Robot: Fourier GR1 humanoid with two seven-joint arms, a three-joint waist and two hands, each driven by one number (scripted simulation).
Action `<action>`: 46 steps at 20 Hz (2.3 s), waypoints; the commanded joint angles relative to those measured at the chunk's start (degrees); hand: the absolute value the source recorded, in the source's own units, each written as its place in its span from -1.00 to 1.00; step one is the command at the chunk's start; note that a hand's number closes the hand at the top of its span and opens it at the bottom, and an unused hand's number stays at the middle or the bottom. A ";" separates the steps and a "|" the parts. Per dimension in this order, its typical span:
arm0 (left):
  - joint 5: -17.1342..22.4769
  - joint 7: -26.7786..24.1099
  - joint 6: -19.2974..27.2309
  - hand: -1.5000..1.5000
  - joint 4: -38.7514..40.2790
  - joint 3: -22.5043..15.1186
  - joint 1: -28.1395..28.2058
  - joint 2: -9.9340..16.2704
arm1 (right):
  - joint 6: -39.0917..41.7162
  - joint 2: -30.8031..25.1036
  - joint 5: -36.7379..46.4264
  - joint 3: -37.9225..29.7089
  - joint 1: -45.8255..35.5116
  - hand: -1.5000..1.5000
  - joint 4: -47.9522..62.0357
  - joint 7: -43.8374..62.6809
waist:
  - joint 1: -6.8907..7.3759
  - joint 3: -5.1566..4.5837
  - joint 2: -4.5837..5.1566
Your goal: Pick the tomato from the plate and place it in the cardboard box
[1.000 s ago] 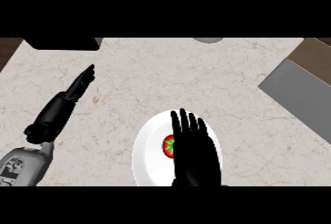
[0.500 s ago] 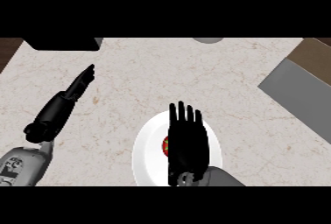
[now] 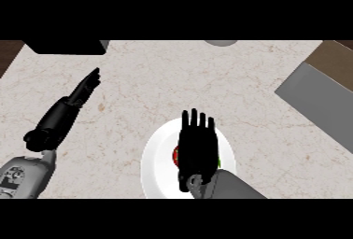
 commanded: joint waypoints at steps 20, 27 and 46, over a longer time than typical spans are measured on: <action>-2.50 1.05 0.06 0.00 0.63 1.17 -1.11 -2.30 | -4.23 1.51 -3.13 3.89 -0.94 -1.00 8.55 14.43 | -0.68 0.08 0.20; -0.96 -0.41 -2.96 0.00 -0.54 3.86 1.69 -1.06 | -6.19 1.51 -1.27 2.68 1.42 1.00 11.04 7.68 | -0.37 0.12 0.24; -4.13 1.20 -3.52 0.00 -1.25 4.35 -0.32 -3.80 | -12.94 -12.80 -4.72 0.41 -4.88 1.00 7.42 -43.12 | -0.32 0.26 0.57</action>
